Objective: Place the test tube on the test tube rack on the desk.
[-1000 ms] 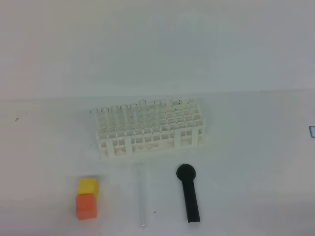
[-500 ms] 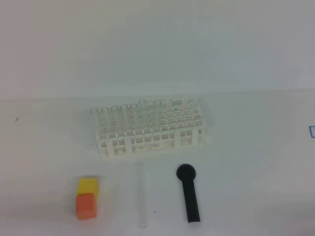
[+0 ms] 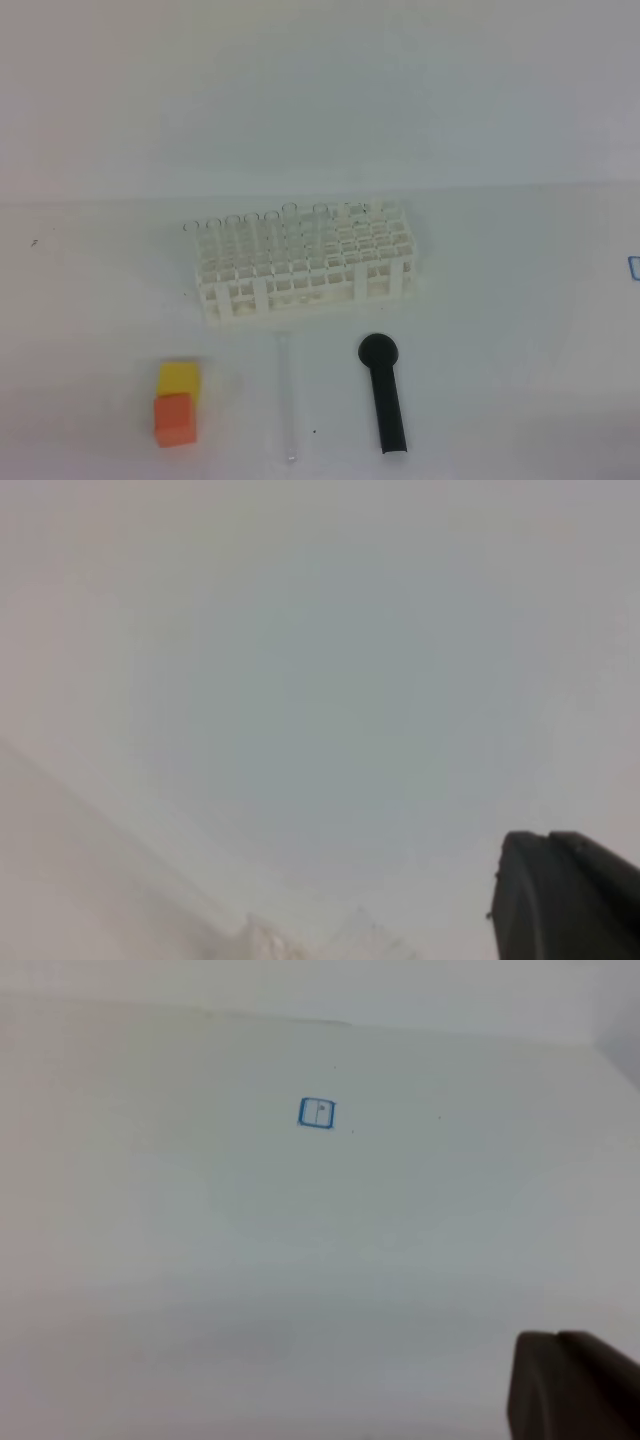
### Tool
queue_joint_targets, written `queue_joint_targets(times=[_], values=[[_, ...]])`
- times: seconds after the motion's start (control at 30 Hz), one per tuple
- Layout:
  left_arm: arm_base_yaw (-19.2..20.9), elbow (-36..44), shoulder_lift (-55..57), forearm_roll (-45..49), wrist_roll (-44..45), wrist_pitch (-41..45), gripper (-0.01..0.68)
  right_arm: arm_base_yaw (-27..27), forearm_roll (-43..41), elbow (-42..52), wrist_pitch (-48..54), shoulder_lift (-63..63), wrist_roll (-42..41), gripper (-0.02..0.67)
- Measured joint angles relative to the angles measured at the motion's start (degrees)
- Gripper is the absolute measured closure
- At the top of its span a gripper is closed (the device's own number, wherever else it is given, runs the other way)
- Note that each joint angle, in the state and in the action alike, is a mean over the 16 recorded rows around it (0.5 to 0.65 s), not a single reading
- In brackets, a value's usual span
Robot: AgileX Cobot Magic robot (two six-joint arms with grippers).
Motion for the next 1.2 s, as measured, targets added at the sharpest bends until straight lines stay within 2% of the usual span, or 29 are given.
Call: queue_joint_targets(times=[0.23,0.43,0.63,0.8,1.0,1.2], values=[[0.00,-0.04,0.01,-0.13,-13.98,-3.10,0.673,0.00,0.00,0.00,0.00,0.00,0.00,0.650],[0.00,-2.32,0.02,9.18,-25.02,-3.05,0.673,0.00,-0.19,0.00,0.00,0.00,0.00,0.650],[0.00,-8.41,1.15,28.21,-39.04,1.00,0.673,0.00,-2.00,0.00,-0.02,0.00,0.00,0.650],[-0.04,-15.08,4.98,49.66,-52.16,1.43,0.673,0.00,-3.99,0.07,-0.64,0.00,0.00,0.650],[-1.75,-21.66,13.87,76.70,-67.58,-6.62,0.673,0.00,-5.63,0.23,-3.85,0.00,0.04,0.650],[-4.46,-24.72,24.54,94.83,-76.79,-17.13,0.673,0.00,-1.40,0.40,-11.93,0.00,0.86,0.650]])
